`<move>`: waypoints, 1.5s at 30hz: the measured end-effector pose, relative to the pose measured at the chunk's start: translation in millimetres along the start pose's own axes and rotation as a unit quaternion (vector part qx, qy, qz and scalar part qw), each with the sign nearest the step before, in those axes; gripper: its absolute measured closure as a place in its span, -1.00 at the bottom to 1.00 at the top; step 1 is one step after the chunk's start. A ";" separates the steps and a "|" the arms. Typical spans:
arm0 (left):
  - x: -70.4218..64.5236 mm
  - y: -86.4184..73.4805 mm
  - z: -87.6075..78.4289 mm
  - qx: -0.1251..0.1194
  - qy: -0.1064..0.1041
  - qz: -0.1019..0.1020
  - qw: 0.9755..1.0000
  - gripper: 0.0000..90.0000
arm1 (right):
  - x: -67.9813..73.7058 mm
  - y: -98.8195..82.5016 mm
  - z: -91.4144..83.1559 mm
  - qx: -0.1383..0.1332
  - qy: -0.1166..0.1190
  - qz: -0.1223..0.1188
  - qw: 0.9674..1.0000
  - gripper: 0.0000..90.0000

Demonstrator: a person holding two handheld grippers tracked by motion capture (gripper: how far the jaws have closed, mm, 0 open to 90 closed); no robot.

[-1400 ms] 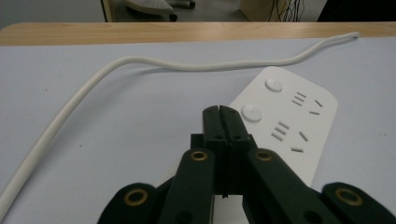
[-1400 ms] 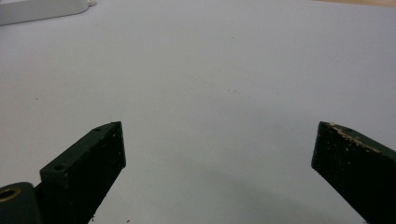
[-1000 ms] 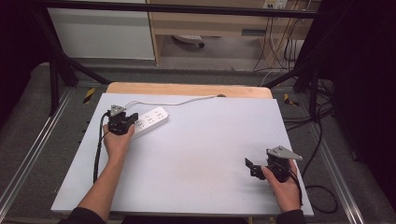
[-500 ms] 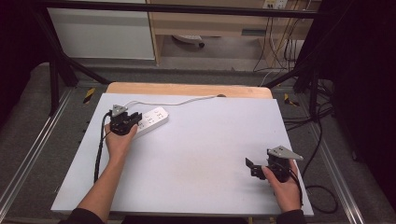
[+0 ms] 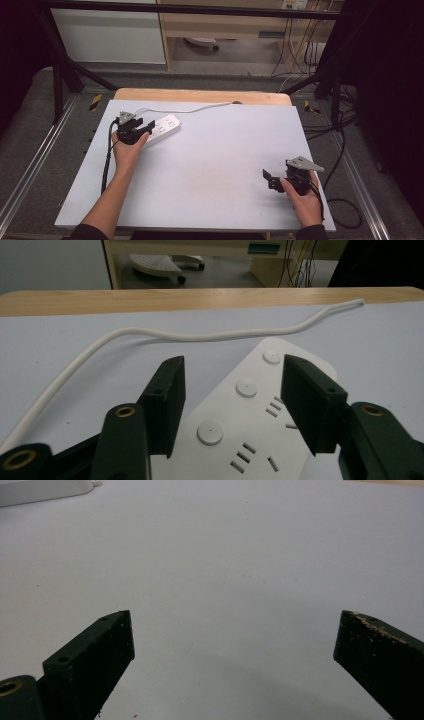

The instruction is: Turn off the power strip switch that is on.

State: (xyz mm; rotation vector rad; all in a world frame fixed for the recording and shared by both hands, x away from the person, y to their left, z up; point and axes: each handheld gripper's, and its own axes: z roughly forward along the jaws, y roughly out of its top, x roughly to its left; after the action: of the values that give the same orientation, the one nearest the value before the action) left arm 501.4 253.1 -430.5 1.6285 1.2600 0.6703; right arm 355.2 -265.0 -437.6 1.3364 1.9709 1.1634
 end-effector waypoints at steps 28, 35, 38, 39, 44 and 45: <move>-46.8 16.9 -8.7 0.024 -0.061 0.007 0.998 -0.81 | -0.3 0.2 -0.3 -0.001 0.001 0.000 1.000 -0.92; -55.5 16.1 -25.7 0.018 -0.079 0.010 0.997 -0.81 | 0.1 0.5 -0.3 -0.001 0.002 0.000 1.000 -0.92; -57.8 15.5 -32.6 0.019 -0.088 0.007 0.996 -0.81 | 0.2 0.4 0.2 0.000 0.003 0.000 1.000 -0.92; -58.7 15.2 -34.5 0.021 -0.087 0.008 0.996 -0.81 | 0.4 0.4 0.3 0.000 0.003 0.000 1.000 -0.92; -62.4 12.5 -44.1 0.021 -0.093 0.016 0.995 -0.81 | 0.2 0.5 0.2 0.000 0.002 0.000 1.000 -0.92; -62.9 11.9 -46.1 0.022 -0.095 0.017 0.995 -0.81 | 0.2 0.5 0.1 0.001 0.002 0.001 1.000 -0.92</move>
State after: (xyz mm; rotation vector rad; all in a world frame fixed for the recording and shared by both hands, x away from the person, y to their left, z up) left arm 447.3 209.3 -393.4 1.7102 1.1190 0.4984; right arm 355.5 -264.7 -437.2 1.3381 1.9748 1.1669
